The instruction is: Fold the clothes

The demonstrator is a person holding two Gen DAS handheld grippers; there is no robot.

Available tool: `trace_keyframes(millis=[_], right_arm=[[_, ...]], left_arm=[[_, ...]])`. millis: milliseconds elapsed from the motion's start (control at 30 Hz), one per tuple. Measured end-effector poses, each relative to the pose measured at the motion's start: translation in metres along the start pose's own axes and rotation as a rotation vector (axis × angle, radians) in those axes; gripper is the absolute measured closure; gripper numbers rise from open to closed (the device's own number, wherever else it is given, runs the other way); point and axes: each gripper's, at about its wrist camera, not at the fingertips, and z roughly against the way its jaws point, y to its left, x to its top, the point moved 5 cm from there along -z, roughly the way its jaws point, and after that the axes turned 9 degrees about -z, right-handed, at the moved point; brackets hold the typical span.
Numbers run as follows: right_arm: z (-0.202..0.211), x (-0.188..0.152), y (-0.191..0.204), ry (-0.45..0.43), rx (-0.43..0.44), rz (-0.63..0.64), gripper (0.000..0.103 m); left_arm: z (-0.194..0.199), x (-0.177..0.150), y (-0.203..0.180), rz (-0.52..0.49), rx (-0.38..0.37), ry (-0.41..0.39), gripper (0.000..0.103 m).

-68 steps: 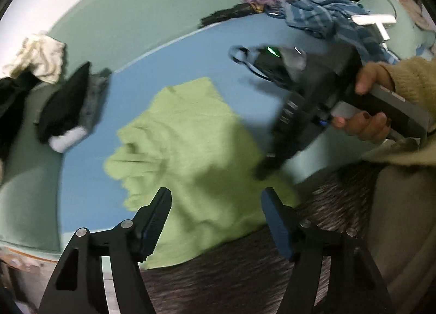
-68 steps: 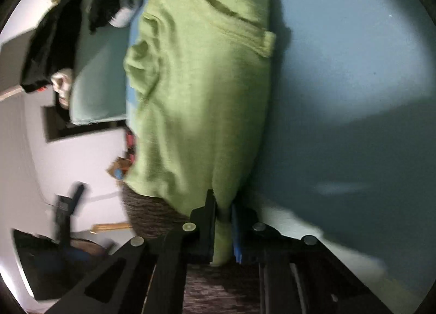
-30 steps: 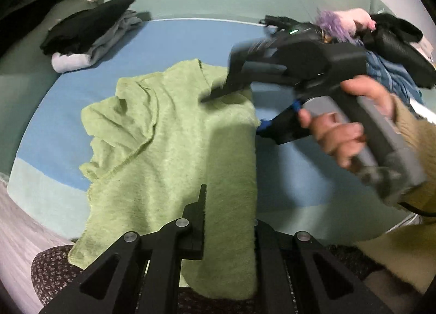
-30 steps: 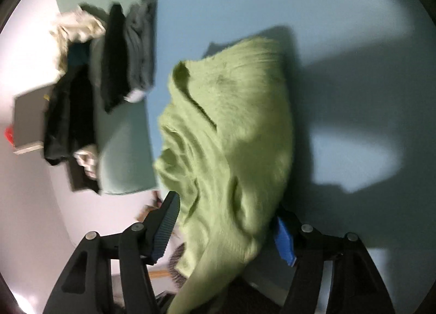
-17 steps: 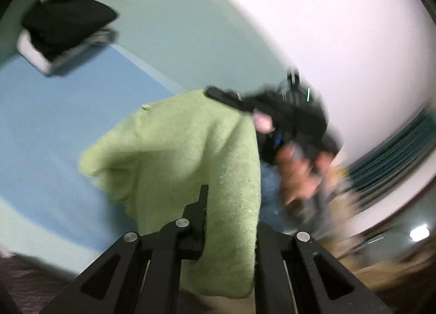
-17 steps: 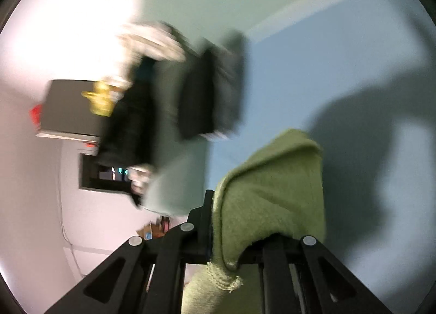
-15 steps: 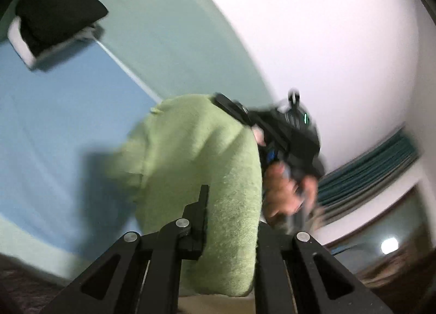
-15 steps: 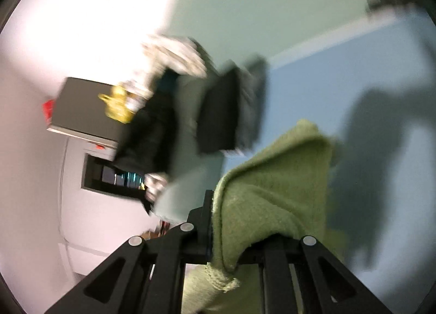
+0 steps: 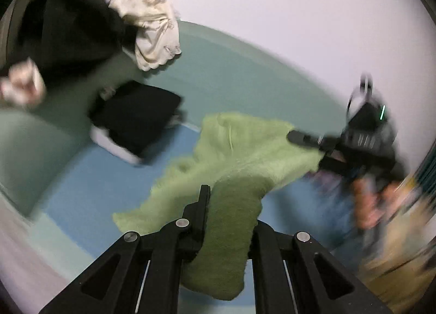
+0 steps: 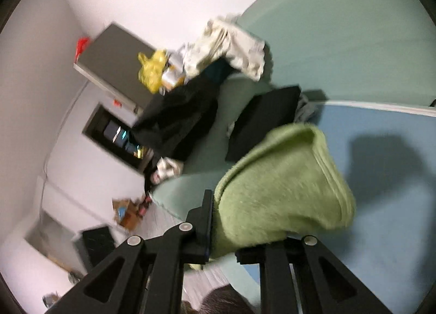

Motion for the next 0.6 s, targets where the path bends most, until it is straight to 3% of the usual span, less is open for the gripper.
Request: trace_keyframes(millis=[67,200,300,400,467,500,567,600], right_arm=[[-0.014,-0.02,-0.019,0.024,-0.056,0.018,0.091],[-0.031,-0.078,-0.084,0.088,-0.218,-0.014,0.092],[-0.026,-0.129,-0.151,0.174,-0.314,-0.164,0.094],[-0.013,-0.163,-0.202,0.214,-0.373,-0.317,0.095],[-0.007,-0.176,-0.213,0.233,-0.353,-0.374,0.092],[-0.007,-0.18,-0.214,0.244,-0.335,-0.39,0.087],[-0.019,-0.182,-0.209,0.271,-0.278,-0.415,0.064],[-0.029,-0.184,-0.205,0.296,-0.239,-0.432,0.06]], left_arm=[[-0.015,-0.029,-0.011,-0.172,0.132,0.083,0.094],[-0.066,-0.145,-0.024,-0.376,0.183,0.421,0.094],[-0.079,-0.207,-0.042,-0.284,0.038,0.569,0.094],[-0.073,-0.224,-0.055,-0.274,0.035,0.57,0.094],[-0.069,-0.223,-0.055,-0.27,0.05,0.564,0.094],[-0.067,-0.221,-0.052,-0.259,0.052,0.561,0.094],[-0.063,-0.219,-0.048,-0.238,0.054,0.554,0.094],[-0.061,-0.218,-0.046,-0.234,0.06,0.549,0.094]])
